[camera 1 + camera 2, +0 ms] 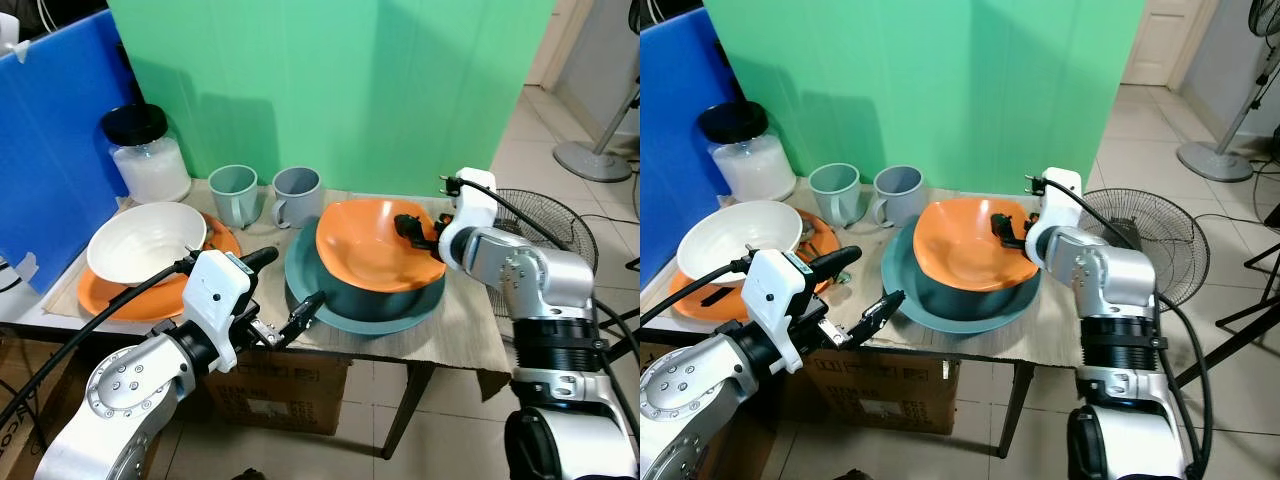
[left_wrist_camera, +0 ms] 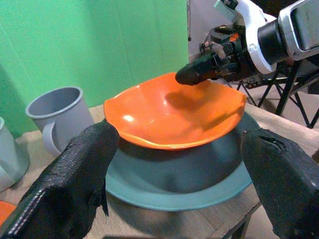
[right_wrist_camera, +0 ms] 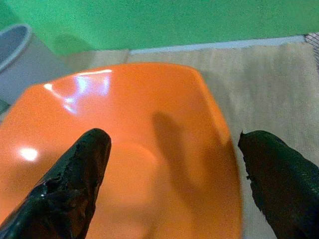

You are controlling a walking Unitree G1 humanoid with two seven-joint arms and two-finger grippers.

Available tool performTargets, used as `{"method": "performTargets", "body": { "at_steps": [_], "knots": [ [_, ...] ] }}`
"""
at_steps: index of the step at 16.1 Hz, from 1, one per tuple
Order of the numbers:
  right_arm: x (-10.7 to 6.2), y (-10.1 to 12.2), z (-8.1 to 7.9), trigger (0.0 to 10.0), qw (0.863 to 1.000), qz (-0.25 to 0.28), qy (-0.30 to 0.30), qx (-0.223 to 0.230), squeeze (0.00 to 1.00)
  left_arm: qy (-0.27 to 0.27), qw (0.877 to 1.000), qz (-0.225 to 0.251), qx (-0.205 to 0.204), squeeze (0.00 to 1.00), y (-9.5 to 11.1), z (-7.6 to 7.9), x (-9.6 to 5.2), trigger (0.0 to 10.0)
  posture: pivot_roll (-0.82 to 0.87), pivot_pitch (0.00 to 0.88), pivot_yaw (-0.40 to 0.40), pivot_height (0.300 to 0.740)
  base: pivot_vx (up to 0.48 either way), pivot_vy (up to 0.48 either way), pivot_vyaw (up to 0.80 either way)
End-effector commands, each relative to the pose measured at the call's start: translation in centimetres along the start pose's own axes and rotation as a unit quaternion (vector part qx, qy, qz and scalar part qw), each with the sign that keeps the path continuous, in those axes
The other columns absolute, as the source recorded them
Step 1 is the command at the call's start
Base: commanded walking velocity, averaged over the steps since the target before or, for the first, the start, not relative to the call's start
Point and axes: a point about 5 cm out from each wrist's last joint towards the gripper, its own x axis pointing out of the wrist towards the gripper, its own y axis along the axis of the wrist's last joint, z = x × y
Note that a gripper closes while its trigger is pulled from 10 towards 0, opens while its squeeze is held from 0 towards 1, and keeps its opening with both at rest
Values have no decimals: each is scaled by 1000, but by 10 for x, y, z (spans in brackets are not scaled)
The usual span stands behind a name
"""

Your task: Setting the table

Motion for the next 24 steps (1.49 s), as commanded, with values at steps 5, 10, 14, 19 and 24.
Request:
{"method": "performTargets", "body": {
  "at_steps": [5,10,14,19,24],
  "knots": [
    [0,-6,20,9922,997,-58,-27,37,0,-38,999,-10,-5,0,-2,4,-1,10000,-24,0,9,740,0,0,0],
    [1,-16,17,0,991,-90,12,103,0,-46,999,-11,-6,0,-2,5,-2,10000,-23,0,10,740,0,0,0],
    [2,-12,11,0,987,-101,39,121,0,-46,999,-12,-5,0,-1,4,-2,10000,-21,0,10,740,0,0,0],
    [3,-22,3,0,980,-131,58,138,0,-44,999,-18,-5,0,-3,4,-2,10000,-18,0,9,740,0,0,0],
    [3,-23,4,0,980,-135,59,136,0,-42,999,-20,-1,0,-4,2,-2,10000,-22,0,9,740,0,0,0]
  ]
}}
